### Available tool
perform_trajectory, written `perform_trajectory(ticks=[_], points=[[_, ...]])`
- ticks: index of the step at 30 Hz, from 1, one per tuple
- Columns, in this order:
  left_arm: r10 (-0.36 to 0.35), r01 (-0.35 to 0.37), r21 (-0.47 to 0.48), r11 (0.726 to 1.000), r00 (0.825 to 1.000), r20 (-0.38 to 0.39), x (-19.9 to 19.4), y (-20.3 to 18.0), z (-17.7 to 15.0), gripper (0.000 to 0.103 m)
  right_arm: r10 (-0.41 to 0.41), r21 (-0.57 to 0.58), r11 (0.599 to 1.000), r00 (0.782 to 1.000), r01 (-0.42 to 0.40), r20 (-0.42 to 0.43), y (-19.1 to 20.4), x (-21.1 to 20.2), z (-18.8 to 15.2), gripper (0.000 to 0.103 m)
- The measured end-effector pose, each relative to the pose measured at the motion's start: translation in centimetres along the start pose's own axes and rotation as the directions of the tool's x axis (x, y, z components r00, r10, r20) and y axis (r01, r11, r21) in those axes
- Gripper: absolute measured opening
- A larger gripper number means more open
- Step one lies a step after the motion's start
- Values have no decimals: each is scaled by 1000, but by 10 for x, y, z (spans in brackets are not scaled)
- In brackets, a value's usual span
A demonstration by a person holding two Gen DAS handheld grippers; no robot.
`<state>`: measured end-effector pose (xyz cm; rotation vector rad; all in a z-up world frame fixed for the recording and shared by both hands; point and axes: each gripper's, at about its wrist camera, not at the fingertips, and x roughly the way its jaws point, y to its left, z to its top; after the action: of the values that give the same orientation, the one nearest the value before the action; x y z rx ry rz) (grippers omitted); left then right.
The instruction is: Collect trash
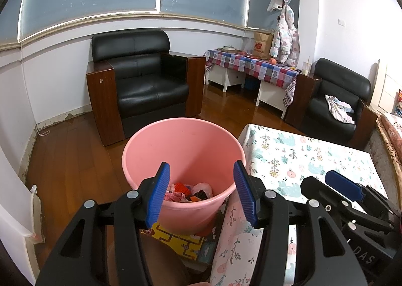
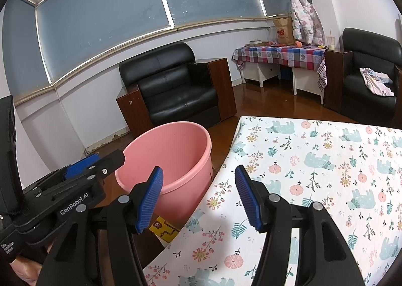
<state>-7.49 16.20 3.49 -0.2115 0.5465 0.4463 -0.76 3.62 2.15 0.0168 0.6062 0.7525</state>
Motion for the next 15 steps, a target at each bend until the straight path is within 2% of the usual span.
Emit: perform_trajectory(ticks=[15], points=[[-2,2,11,1000,1000,5,-2,-4,1,53,0,2,1000,1000,0,3,-2,-2,-1,59]])
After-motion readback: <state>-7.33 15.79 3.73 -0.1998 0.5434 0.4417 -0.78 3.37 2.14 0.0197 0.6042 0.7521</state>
